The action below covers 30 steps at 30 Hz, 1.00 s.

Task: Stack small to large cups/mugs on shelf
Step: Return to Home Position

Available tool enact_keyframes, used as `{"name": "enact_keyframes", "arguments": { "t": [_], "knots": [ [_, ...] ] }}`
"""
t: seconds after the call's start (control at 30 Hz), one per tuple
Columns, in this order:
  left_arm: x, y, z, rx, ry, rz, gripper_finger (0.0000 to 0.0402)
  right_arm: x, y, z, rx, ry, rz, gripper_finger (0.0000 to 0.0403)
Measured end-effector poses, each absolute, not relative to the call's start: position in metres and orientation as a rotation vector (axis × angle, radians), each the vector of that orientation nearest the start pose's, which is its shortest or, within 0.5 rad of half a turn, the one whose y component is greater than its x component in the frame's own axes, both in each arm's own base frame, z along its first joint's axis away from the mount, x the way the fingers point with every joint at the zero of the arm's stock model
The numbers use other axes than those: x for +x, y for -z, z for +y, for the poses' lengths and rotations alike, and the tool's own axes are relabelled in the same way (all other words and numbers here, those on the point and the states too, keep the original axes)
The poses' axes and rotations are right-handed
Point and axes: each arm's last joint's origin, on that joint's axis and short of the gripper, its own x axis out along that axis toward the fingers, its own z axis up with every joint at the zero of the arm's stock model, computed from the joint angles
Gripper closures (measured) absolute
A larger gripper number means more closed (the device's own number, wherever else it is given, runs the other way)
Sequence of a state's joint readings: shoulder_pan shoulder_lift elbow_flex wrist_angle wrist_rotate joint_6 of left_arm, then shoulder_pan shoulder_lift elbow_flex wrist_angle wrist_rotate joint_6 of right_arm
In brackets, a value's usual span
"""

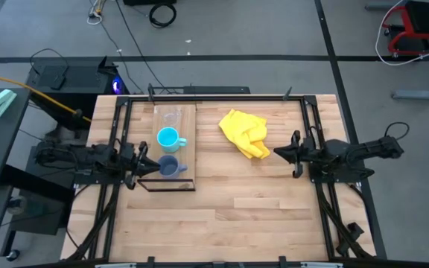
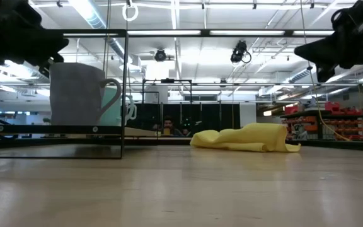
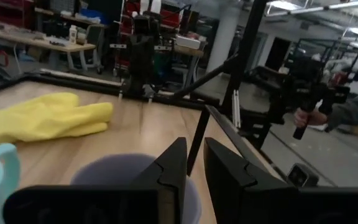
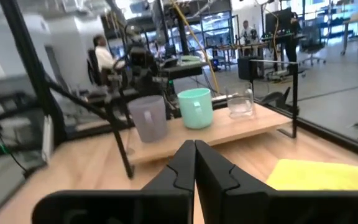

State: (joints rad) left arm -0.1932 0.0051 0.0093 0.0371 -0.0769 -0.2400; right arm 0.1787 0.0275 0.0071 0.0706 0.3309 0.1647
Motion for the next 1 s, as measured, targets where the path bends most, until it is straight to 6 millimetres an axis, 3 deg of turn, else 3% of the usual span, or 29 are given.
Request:
{"name": "enact_keyframes", "arguments": {
  "t": [0.5, 1.0],
  "knots": [
    [0.096, -0.168, -0.017, -0.095, 0.119, -0.017, 0.0329, 0.109, -0.155, 0.01, 0.076, 0.159, 0.129, 0.0389],
    [0.096, -0.172, -0.016, -0.102, 0.115, -0.058, 0.0332, 0.109, -0.154, 0.01, 0.073, 0.16, 0.14, 0.0389]
  ]
}}
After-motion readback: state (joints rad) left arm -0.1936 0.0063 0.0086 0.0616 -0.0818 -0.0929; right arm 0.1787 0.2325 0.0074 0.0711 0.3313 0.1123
